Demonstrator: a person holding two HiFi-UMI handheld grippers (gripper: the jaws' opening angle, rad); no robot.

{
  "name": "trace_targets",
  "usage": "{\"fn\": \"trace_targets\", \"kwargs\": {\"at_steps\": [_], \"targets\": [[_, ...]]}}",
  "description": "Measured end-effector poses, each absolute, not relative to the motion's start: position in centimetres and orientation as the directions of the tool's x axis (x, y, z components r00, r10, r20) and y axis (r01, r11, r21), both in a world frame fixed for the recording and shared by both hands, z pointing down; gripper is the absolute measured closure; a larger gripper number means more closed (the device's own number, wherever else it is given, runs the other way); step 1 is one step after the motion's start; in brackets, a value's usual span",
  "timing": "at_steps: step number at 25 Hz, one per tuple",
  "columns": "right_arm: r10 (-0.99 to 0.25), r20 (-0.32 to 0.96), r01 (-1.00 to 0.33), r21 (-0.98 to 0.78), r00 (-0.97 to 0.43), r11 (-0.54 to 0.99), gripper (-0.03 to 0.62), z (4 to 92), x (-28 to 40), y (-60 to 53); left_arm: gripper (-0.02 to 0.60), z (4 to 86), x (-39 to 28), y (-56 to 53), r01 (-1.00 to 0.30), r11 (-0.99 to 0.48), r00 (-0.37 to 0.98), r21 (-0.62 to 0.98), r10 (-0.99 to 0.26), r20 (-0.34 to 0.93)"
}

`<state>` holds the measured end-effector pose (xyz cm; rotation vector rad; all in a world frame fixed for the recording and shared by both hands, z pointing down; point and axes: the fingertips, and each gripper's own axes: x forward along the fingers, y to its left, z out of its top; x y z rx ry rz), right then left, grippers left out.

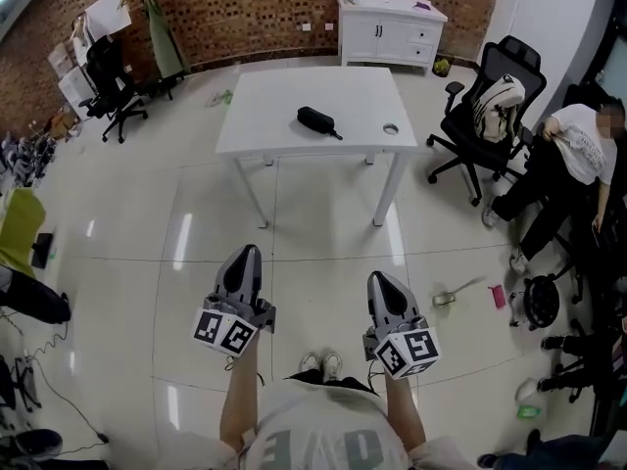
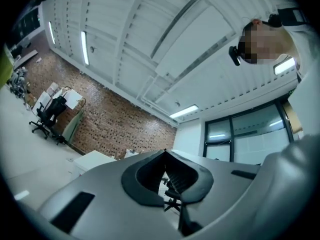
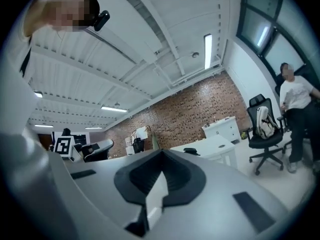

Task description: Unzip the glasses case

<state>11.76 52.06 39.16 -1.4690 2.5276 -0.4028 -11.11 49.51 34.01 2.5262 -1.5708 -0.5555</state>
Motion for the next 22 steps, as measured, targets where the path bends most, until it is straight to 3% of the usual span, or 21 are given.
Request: {"fn": "trace_targets", "kwargs": {"at_steps": [22], "targets": [[-0.889,-0.019,-0.847,-0.295,-0.458,0.442,0.594,38.4,10.2,57.2,0.578,35.0,-11.3,54.7,-0.805,-0.498,0.442,0.322,-0.866,-0.234]]}}
